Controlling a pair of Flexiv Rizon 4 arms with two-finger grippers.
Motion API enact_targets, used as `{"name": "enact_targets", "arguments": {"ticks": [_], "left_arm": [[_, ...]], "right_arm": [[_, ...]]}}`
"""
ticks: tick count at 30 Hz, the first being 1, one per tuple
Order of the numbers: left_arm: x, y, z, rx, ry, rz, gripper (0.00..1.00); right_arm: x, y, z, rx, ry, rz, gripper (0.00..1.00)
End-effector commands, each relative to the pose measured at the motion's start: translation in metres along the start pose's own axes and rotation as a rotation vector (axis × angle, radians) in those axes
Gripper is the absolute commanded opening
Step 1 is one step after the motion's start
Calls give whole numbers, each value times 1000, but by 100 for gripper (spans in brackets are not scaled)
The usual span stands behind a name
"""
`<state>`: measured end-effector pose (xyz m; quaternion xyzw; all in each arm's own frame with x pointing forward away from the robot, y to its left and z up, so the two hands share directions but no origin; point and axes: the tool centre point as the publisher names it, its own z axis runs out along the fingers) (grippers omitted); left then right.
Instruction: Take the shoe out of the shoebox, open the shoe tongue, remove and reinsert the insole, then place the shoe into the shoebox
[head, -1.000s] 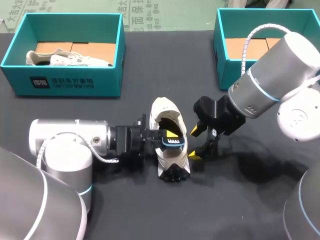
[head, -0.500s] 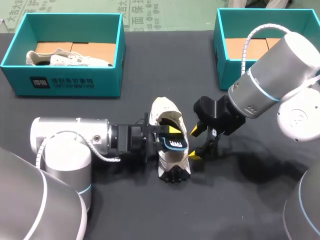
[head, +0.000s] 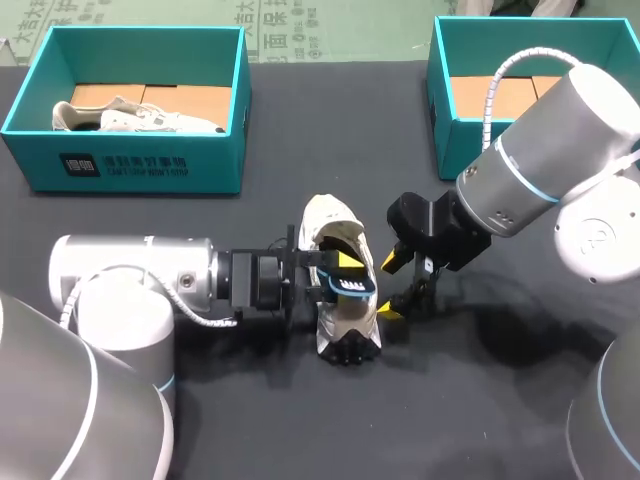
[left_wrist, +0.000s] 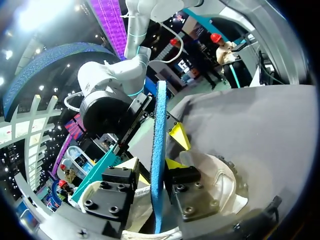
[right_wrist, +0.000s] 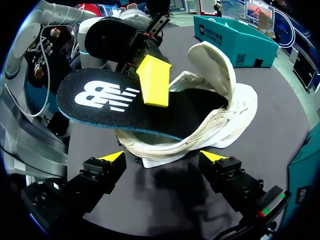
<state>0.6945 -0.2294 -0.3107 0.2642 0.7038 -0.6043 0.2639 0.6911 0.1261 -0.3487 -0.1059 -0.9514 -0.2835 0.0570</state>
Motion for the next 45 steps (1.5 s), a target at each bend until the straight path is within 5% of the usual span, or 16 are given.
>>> {"name": "enact_targets", "arguments": {"ticks": [1, 2, 23, 28, 30, 32, 45], "left_arm": [[4, -2, -4, -1, -3, 14, 9], [4, -1, -3, -1, -3, 16, 0], [9, 55, 7, -105, 8, 90, 0], [8, 48, 3, -83, 4, 63, 0], [7, 43, 1, -73, 5, 50, 31], [6, 38, 0, -66, 2, 44, 44], [0, 2, -10, -10, 4, 42, 37]], "right_arm": [[1, 0, 1, 1, -3, 0, 100], [1, 0, 1, 1, -3, 0, 100], [1, 0, 1, 1, -3, 0, 100], [1, 0, 1, 1, -3, 0, 100], [1, 0, 1, 1, -3, 0, 100], [1, 0, 1, 1, -3, 0, 100], [1, 0, 1, 1, -3, 0, 100]]}}
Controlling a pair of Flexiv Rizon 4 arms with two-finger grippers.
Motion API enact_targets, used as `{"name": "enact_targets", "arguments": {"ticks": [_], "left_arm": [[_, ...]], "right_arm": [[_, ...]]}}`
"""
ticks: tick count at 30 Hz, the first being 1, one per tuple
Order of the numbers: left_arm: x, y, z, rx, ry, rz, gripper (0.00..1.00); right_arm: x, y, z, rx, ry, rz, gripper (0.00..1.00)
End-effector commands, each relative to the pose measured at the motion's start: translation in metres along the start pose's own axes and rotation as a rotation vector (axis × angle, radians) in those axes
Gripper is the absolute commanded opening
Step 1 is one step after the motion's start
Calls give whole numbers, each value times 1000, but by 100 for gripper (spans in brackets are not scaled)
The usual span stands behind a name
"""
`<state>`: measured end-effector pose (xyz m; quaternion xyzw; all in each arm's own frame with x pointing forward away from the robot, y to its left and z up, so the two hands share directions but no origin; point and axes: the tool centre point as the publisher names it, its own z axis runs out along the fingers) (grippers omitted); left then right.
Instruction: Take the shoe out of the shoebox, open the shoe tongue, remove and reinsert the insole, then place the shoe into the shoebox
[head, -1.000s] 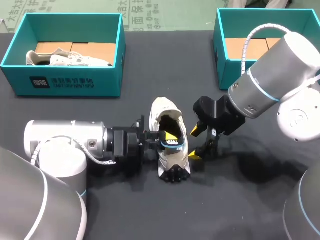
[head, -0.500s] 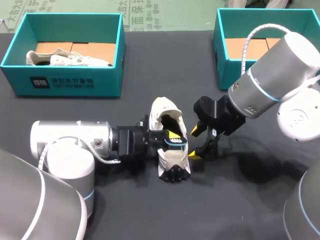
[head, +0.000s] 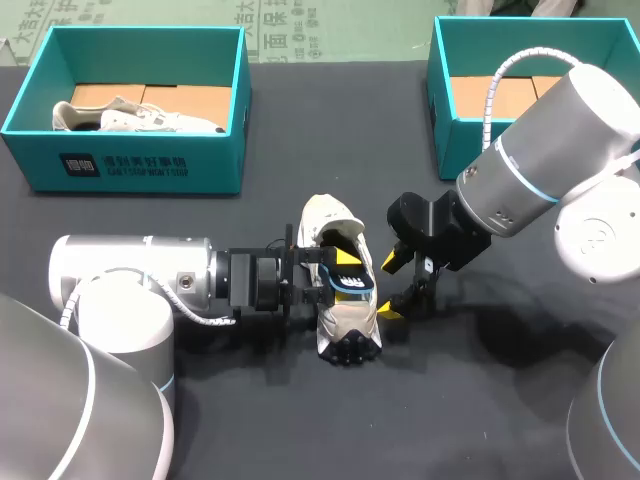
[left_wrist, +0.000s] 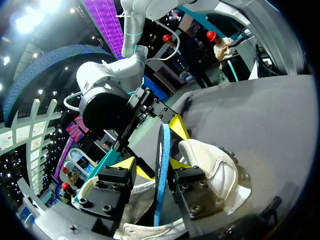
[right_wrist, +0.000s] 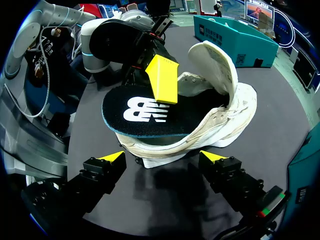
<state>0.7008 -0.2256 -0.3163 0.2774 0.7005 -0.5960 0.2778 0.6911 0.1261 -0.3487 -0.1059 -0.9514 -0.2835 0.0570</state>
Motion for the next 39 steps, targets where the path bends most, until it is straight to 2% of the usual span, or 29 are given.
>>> {"name": "enact_targets", "arguments": {"ticks": [1, 3, 5, 12, 24, 30, 31, 32, 35, 39], "left_arm": [[1, -8, -8, -1, 6, 2, 36], [1, -9, -7, 1, 8, 4, 27], [1, -9, -6, 5, 15, 9, 0], [4, 8, 1, -14, 39, 42, 0], [12, 40, 8, -133, 81, 24, 0], [11, 33, 2, -129, 79, -5, 0], [11, 30, 0, -121, 78, -15, 2], [10, 27, -1, -114, 74, -17, 13], [8, 16, -4, -93, 64, -23, 27], [5, 4, -7, -66, 60, -25, 25]], "right_arm": [[1, 0, 1, 1, -3, 0, 100], [1, 0, 1, 1, -3, 0, 100], [1, 0, 1, 1, -3, 0, 100], [1, 0, 1, 1, -3, 0, 100], [1, 0, 1, 1, -3, 0, 100], [1, 0, 1, 1, -3, 0, 100], [1, 0, 1, 1, -3, 0, 100], [1, 0, 1, 1, -3, 0, 100], [1, 0, 1, 1, -3, 0, 100], [1, 0, 1, 1, -3, 0, 100]]}}
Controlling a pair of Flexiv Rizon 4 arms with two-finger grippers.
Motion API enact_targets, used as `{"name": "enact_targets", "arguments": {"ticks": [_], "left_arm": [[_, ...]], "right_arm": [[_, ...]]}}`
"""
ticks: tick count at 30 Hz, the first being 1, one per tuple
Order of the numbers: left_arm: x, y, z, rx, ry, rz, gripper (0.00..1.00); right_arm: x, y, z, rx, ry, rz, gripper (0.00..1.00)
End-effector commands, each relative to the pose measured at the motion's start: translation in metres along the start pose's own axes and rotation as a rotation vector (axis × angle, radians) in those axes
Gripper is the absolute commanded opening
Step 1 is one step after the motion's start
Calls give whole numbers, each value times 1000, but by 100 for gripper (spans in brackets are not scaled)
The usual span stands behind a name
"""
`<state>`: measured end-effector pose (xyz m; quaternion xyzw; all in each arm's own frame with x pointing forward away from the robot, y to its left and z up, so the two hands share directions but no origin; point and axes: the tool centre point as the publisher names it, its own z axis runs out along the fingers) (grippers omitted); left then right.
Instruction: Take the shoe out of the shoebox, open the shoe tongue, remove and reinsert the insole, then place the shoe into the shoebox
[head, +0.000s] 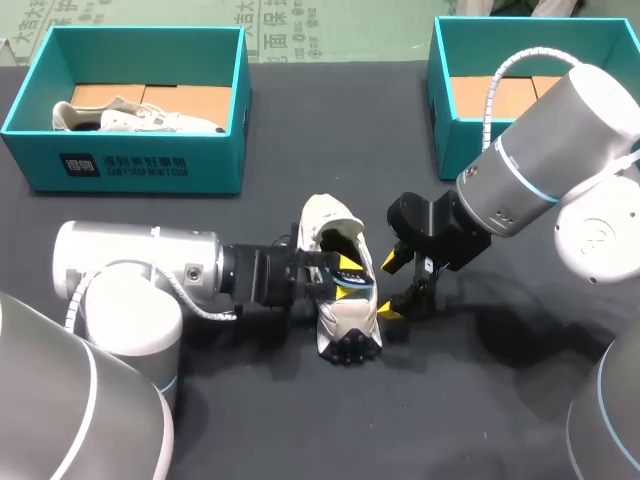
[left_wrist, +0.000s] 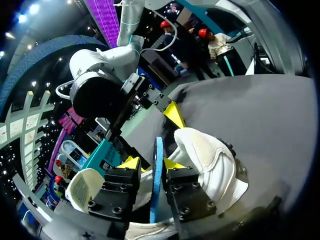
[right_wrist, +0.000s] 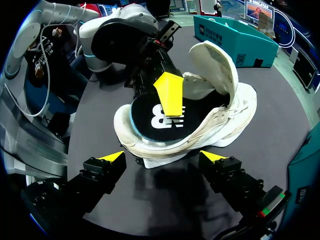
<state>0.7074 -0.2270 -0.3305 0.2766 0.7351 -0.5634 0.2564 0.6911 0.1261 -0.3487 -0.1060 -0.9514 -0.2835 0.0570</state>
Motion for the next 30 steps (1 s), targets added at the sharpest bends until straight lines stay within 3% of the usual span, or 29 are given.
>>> {"name": "enact_targets", "arguments": {"ticks": [1, 7, 11, 25, 30], "left_arm": [[0, -11, -12, 13, -5, 3, 25], [1, -21, -14, 36, -12, 7, 20], [1, -18, -10, 37, 5, 6, 0], [10, 21, 5, -49, 48, 3, 0], [9, 17, -1, -33, 51, -29, 0]], "right_arm": [[1, 0, 1, 1, -3, 0, 100], [1, 0, 1, 1, -3, 0, 100], [1, 0, 1, 1, -3, 0, 100], [1, 0, 1, 1, -3, 0, 100], [1, 0, 1, 1, -3, 0, 100]]}}
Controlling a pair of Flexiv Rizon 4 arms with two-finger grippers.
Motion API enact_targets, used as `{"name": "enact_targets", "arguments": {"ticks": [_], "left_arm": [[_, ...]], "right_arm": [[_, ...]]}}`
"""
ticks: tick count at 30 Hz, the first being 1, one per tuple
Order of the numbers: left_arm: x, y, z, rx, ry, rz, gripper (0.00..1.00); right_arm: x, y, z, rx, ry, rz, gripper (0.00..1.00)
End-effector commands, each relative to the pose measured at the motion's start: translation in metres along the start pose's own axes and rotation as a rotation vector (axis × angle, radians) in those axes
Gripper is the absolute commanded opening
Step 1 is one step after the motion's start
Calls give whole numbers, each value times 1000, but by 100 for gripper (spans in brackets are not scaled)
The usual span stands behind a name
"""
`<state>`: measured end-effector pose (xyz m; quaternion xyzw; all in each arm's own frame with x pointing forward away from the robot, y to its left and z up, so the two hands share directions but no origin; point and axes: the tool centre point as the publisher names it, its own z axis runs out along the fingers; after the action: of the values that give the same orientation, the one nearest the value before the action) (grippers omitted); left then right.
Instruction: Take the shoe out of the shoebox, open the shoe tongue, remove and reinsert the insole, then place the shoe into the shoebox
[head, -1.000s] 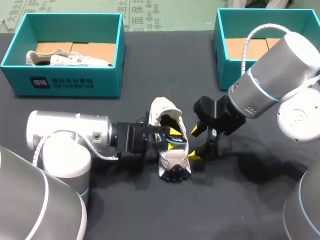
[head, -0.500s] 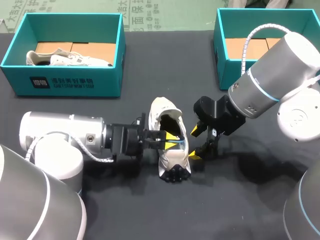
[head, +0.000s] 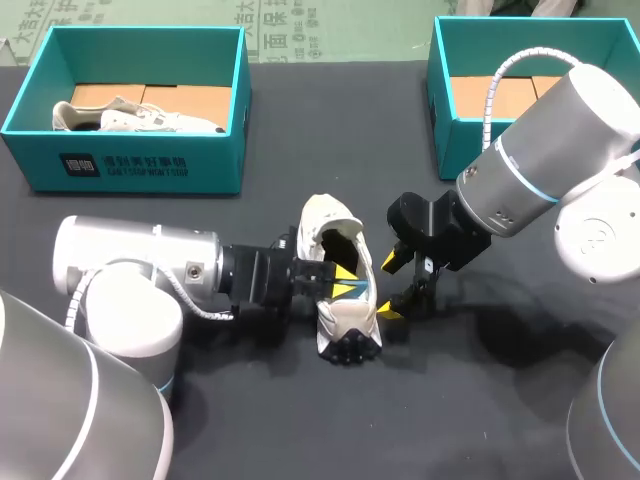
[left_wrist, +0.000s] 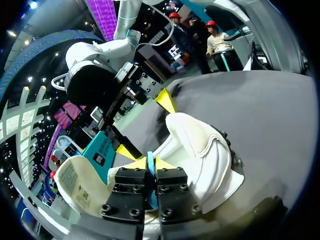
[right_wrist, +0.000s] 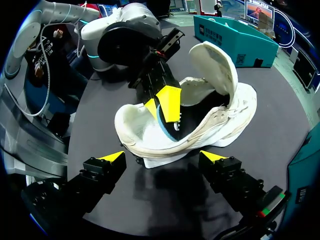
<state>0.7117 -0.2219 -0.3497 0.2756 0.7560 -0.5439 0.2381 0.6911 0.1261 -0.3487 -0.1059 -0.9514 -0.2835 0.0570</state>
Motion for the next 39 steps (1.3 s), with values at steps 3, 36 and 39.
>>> {"name": "enact_targets", "arguments": {"ticks": [3, 36, 39], "left_arm": [[-4, -8, -7, 28, 6, -10, 29], [-3, -25, -44, -6, 224, -14, 35], [-5, -26, -52, -22, 262, -7, 35]], "right_arm": [[1, 0, 1, 1, -3, 0, 100], [-2, -33, -52, 29, -63, 13, 100], [-2, -44, -62, 28, -61, 5, 100]]}}
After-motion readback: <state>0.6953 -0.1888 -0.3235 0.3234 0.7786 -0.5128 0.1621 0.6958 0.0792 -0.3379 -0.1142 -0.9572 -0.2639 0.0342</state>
